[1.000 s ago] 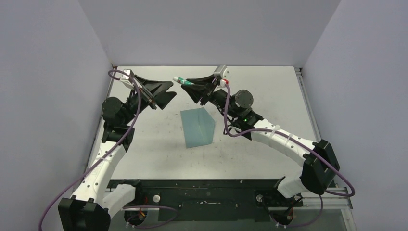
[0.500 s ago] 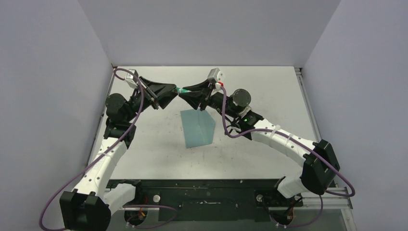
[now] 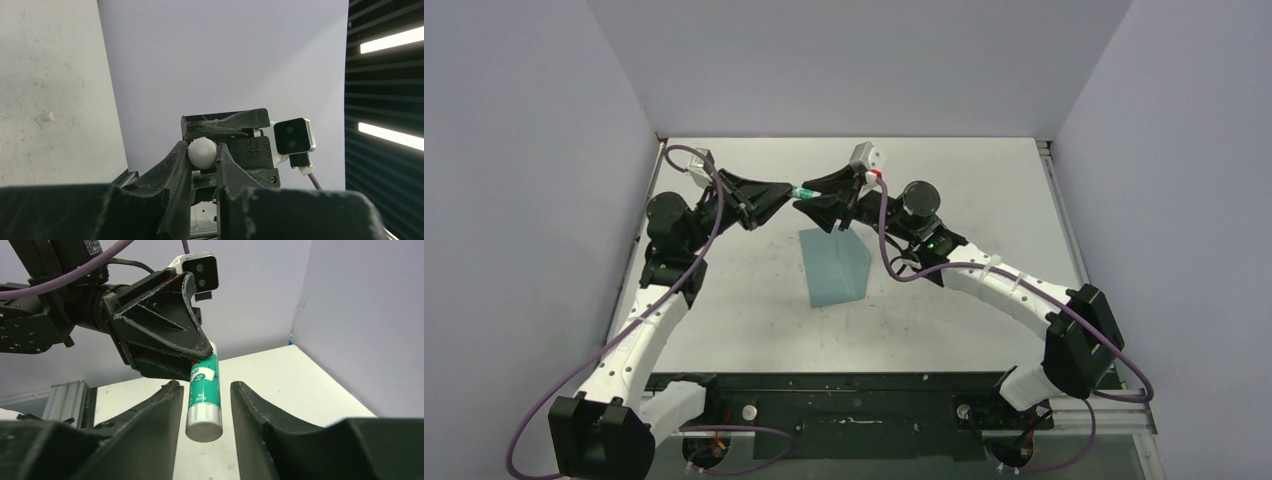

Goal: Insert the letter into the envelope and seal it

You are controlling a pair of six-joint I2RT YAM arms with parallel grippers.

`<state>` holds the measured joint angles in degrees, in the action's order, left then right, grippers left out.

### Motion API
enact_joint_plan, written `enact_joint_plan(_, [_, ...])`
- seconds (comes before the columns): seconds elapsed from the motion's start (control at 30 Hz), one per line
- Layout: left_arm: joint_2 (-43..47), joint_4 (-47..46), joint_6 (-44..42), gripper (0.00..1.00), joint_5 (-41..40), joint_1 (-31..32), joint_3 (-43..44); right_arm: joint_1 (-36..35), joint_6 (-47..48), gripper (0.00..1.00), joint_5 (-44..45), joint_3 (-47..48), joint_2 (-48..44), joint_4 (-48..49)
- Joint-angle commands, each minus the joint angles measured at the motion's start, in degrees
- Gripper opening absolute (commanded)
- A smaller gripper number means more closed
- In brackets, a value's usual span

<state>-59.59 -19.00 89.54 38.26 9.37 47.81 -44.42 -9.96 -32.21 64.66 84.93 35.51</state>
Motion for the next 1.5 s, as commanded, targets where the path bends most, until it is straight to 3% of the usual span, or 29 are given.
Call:
enact_joint_plan(0.0, [0.9, -3.6, 3.4, 0.00, 0.8, 0.2, -0.5, 0.0, -1.4, 0.52, -0.9, 1.6, 1.4, 7.0])
enact_joint_plan(0.13, [1.5, -5.9, 6.1, 0.00, 0.2, 0.3, -1.5, -0.3, -3.6, 0.66, -1.1, 1.3, 3.6, 12.7])
enact_joint_plan(0.3, [1.5, -6.7, 7.4, 0.00, 0.1, 0.3, -2.7, -0.8, -4.3, 0.64, -0.6, 1.5, 4.7, 15.4])
enact_joint_plan(0.43, [1.5, -7.8, 8.3, 0.00, 0.2, 0.3, -3.1, -0.9, -3.7, 0.46, -0.7, 2.4, 5.4, 14.2])
enact_joint_plan(0.67, [1.5, -7.7, 8.1, 0.00, 0.6, 0.2, -3.3, -1.3, -1.5, 0.06, 1.9, 3.2, 5.0, 9.2])
enact_joint_plan(0.7, [1.4, -7.8, 8.0, 0.05, 0.6, 0.2, -3.2, -1.4, -1.0, 0.05, 2.5, 3.4, 4.8, 7.8])
enact_joint_plan(0.8, [1.6, -6.4, 6.1, 0.46, 0.6, 0.0, -3.2, -1.2, -0.4, 0.05, 6.1, 3.5, 3.9, 3.1])
enact_joint_plan(0.9, [2.6, 0.4, -0.1, 0.69, 0.3, -0.1, -3.2, 0.1, -0.9, 0.05, 14.1, 3.9, 2.4, -4.6])
enact_joint_plan(1.07, [4.9, 9.2, -11.1, 0.77, -0.3, -0.3, -8.2, 2.6, -5.3, 0.05, 30.2, 3.5, 1.5, -22.8])
enact_joint_plan(1.17, [4.3, 10.2, -14.1, 0.75, -0.3, -0.3, -12.8, 2.8, -6.9, 0.05, 36.7, 1.6, 1.8, -32.3])
enact_joint_plan(1.27, [0.5, 6.9, -15.9, 0.64, -0.1, 0.2, -15.6, 1.6, -8.3, 0.05, 39.8, -0.3, 3.2, -38.9])
enact_joint_plan(1.37, [-7.2, 6.0, -21.1, 0.46, -1.7, 2.3, -14.0, -0.5, -11.1, 0.05, 42.2, -0.9, 6.4, -42.8])
enact_joint_plan(1.47, [-16.2, 6.3, -26.0, 0.18, -3.2, 4.8, -10.9, -3.5, -12.3, 0.05, 43.6, 0.1, 9.9, -44.4])
